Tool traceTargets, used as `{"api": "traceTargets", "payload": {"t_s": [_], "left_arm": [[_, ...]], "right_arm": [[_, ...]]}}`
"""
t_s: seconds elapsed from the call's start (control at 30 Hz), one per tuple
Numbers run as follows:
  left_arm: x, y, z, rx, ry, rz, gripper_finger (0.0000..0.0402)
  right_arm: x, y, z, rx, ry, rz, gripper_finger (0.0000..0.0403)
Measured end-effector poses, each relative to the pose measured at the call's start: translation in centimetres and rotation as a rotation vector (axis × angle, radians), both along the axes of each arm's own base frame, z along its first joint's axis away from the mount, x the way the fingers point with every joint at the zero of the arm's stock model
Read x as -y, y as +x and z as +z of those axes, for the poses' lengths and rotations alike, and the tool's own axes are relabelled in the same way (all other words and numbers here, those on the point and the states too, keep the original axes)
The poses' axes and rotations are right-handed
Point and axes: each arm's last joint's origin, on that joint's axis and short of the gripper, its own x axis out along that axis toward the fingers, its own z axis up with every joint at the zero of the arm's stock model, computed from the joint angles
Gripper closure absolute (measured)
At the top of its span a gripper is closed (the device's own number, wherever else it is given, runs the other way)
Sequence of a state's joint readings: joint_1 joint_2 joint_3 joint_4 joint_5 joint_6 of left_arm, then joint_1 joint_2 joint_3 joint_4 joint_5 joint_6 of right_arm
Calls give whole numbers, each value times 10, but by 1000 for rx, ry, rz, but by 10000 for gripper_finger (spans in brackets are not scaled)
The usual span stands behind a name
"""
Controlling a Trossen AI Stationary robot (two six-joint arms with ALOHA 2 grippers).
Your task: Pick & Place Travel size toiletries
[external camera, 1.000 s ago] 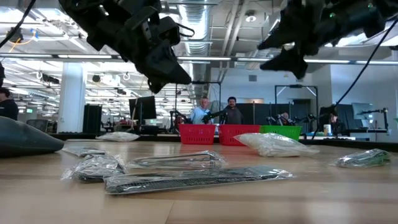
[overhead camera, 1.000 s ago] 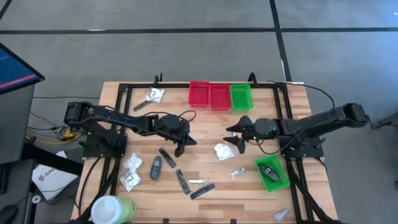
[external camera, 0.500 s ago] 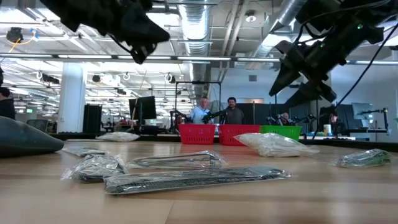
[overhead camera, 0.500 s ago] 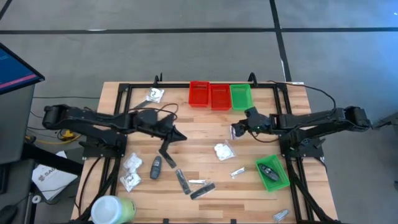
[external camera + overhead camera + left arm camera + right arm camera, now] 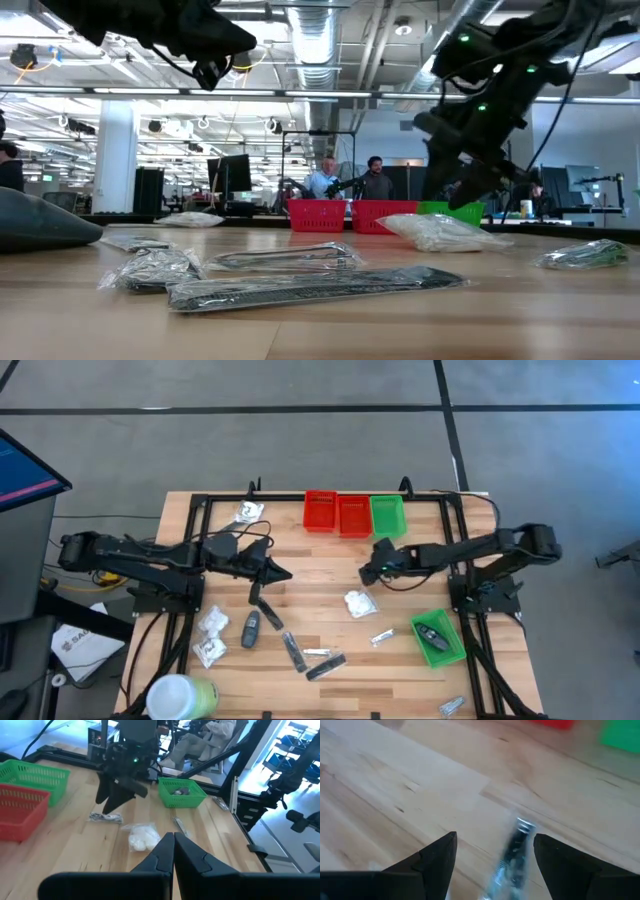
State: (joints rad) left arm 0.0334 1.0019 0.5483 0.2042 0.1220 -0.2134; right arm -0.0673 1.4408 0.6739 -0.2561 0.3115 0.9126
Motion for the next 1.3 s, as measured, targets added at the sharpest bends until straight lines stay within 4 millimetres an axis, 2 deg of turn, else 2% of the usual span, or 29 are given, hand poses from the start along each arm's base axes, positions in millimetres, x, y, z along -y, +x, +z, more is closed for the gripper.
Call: {"api": "traceTargets", "payload": {"t_s": [0.27,0.53,0.83,1.0,1.3], "left_arm": [[0,0,0,5,0,-1,399],[0,0,0,5,-1,-2,399],[0,0,1,13,-1,-3,399],[0,1,1,16,-1,-3,399],[0,1,2,20,-1,-3,399]], "right_arm": [[6,18,-8,-242,17,-16,148],[10,23,-27,-307,82,-10,148],[13,23,-29,-312,108,-15,155],[13,24,-29,-304,119,-11,203],[13,24,-28,-305,114,15,351]]}}
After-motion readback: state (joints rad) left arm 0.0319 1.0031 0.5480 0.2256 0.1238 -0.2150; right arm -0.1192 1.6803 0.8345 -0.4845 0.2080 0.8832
